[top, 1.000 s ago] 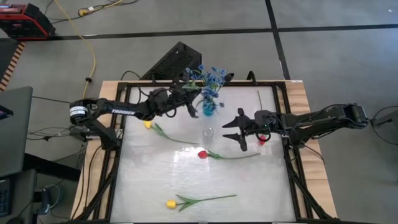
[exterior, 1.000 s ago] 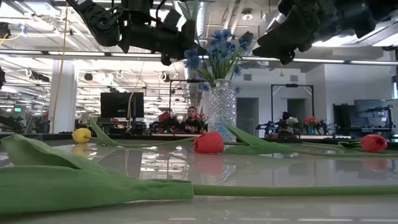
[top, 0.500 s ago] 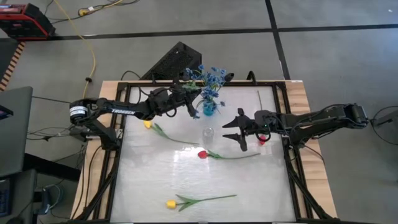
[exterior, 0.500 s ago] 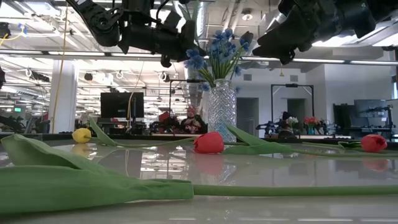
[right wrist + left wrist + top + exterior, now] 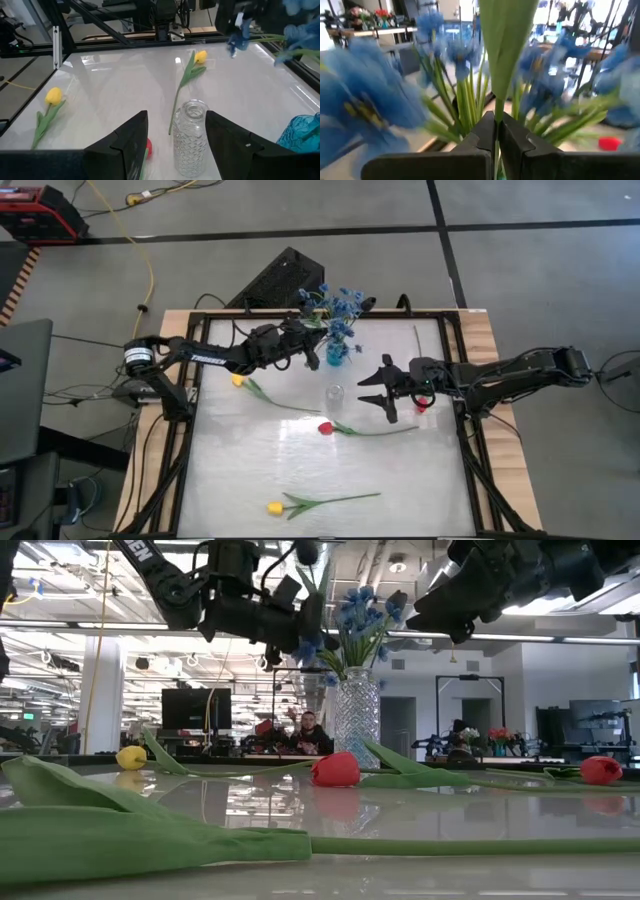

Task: Sort flowers into vase by color
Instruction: Put the black flower into the blue vase

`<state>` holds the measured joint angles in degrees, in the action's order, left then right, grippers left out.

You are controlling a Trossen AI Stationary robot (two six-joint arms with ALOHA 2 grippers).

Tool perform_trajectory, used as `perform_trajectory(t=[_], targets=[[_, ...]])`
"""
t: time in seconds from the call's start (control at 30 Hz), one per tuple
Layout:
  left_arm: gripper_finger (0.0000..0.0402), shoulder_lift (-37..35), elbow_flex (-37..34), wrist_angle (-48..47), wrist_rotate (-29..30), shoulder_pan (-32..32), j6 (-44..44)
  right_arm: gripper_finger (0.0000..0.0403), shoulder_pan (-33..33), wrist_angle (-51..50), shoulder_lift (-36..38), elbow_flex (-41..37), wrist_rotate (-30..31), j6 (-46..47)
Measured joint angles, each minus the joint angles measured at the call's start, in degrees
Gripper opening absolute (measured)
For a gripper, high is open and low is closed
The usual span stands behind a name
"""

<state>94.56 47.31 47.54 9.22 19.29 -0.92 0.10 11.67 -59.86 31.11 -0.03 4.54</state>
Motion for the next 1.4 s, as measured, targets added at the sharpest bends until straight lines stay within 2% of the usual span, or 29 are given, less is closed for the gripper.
perform_trajectory(t=[0.63, 0.97, 1.2, 1.4], targets=[[0.0000, 0.2, 0.1, -1.8, 0.1, 0.0, -1.4, 0.0223, -0.2, 1.7, 0.0, 0.0, 0.0, -0.5], [0.0000, 7.4, 7.2, -6.8, -2.7, 0.0, -2.3, 0.0223, 0.3, 4.4, 0.0, 0.0, 0.0, -0.5], [0.0001, 7.6, 8.3, -11.3, -1.1, 0.0, -2.8, 0.0223, 0.7, 4.1, 0.0, 0.0, 0.0, -0.5], [0.0035, 6.5, 8.3, -12.6, -1.3, 0.0, -3.3, 0.0223, 0.7, 4.1, 0.0, 0.0, -0.1, -0.5]])
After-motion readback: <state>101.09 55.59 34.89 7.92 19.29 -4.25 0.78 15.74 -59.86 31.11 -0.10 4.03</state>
